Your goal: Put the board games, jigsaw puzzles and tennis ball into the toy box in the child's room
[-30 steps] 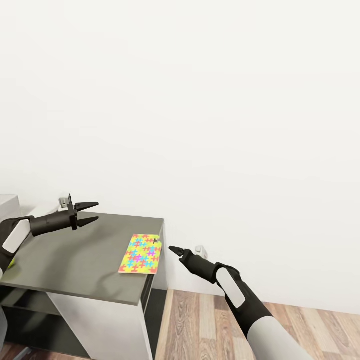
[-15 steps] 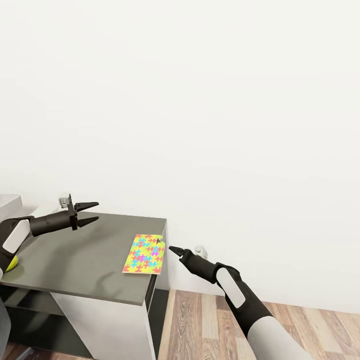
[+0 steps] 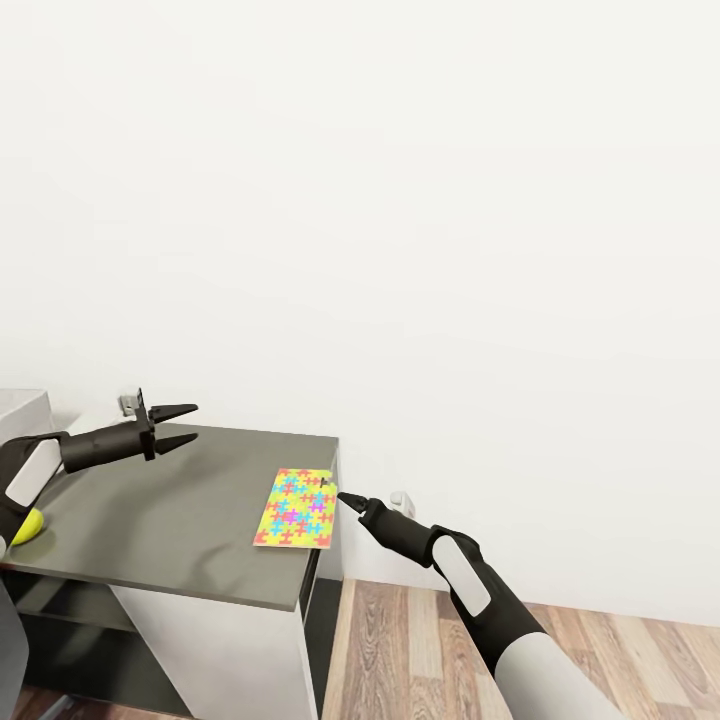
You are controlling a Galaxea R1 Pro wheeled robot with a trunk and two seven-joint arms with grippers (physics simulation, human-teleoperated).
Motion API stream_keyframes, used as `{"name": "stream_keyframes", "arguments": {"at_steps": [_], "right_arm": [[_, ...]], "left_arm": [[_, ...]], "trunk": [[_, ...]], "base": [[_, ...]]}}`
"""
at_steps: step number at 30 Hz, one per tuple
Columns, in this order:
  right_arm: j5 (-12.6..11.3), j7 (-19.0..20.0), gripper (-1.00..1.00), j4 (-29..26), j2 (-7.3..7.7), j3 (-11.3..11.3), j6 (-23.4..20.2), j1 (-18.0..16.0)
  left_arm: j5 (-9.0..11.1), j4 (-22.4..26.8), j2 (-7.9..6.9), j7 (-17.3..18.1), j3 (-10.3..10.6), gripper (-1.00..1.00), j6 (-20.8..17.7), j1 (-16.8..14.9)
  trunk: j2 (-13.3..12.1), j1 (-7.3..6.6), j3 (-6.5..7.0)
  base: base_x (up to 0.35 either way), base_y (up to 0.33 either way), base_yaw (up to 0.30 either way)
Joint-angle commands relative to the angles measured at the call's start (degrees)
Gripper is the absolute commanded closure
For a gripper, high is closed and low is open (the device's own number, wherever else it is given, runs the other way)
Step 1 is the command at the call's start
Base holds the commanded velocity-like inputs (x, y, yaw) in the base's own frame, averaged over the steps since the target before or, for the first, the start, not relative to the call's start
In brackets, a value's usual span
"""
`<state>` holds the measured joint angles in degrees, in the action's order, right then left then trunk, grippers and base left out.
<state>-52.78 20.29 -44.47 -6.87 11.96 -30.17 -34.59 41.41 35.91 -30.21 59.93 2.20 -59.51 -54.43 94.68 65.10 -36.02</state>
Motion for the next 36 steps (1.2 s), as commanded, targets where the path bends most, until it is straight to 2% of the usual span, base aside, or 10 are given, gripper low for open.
{"name": "stream_keyframes", "arguments": {"at_steps": [1,16,24,36], "right_arm": [[-0.22,0.01,-1.00,-0.01,0.00,-0.02,-0.24,-0.03],[-0.22,0.01,-1.00,0.47,0.00,-0.13,-0.24,-0.04],[-0.22,-0.03,-1.00,2.40,-0.06,-1.43,-0.16,-0.10],[-0.22,-0.48,-1.00,2.94,-0.07,-1.75,-0.15,-0.12]], "left_arm": [[0.16,-0.05,-0.05,0.19,0.23,-1.00,-0.15,-0.06],[0.16,-0.05,0.06,0.19,0.26,-1.00,-0.08,-0.06],[0.16,-0.05,0.14,0.19,0.26,-1.00,-0.04,-0.06],[0.16,-0.05,0.15,0.19,0.26,-1.00,0.01,-0.06]], "trunk": [[0.03,0.00,-0.06],[0.03,0.00,-0.06],[0.03,0.00,-0.06],[0.03,0.00,-0.06]], "base": [[0.000,0.006,0.000],[0.000,0.001,0.000],[0.000,0.000,0.000],[0.000,0.000,0.000]]}}
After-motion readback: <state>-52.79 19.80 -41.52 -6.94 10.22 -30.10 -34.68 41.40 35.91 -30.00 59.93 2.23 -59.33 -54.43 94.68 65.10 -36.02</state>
